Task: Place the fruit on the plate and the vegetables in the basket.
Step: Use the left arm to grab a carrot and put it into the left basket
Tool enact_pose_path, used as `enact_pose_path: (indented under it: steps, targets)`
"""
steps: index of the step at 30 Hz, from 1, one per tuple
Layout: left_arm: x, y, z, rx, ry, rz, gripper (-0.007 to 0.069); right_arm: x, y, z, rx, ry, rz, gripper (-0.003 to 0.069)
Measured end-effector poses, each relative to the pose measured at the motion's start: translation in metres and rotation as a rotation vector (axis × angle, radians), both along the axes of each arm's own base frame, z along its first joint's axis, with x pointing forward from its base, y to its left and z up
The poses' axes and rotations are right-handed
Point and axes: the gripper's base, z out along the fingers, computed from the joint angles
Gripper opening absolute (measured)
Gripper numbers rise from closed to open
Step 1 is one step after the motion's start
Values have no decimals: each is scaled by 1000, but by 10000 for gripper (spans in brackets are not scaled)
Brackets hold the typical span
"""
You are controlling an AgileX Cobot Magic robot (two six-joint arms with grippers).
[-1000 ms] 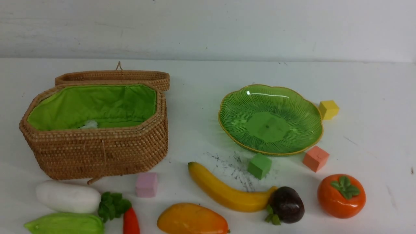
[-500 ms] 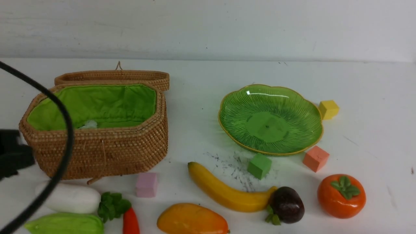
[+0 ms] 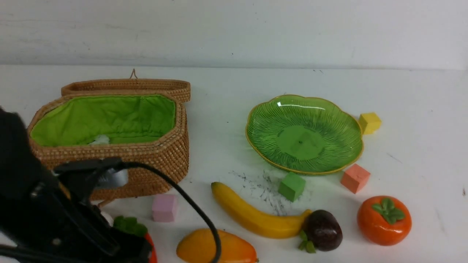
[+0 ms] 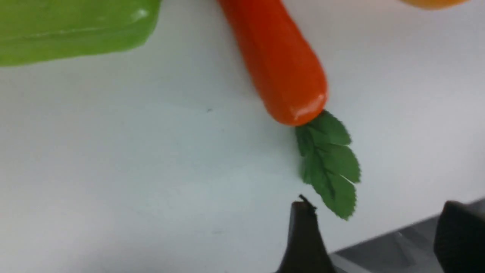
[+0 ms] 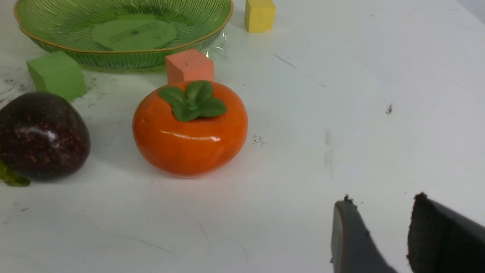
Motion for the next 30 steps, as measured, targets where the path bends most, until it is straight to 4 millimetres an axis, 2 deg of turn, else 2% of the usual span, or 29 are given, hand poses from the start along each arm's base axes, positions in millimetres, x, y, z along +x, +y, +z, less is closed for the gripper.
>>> enact_pose_path:
  steps: [2, 6, 12, 17, 21, 24, 26, 30]
  targets:
    - [12, -10, -12, 45, -32, 130, 541, 0, 0, 0, 0, 0, 0, 241]
    - [33, -17, -30, 57, -64, 337, 613, 0, 0, 0, 0, 0, 0, 241]
    - [51, -24, -60, 100, -35, 409, 627, 0, 0, 0, 0, 0, 0, 241]
    - [57, -27, -84, 148, 21, 409, 546, 0, 0, 0, 0, 0, 0, 241]
    - [59, -28, -95, 173, 51, 407, 440, 0, 0, 0, 0, 0, 0, 241]
    - [59, -28, -96, 178, 50, 395, 370, 0, 0, 0, 0, 0, 0, 241]
    - [59, -28, -95, 183, 48, 367, 291, 0, 0, 0, 0, 0, 0, 241]
    - [55, -27, -91, 191, 65, 315, 281, 0, 0, 0, 0, 0, 0, 241]
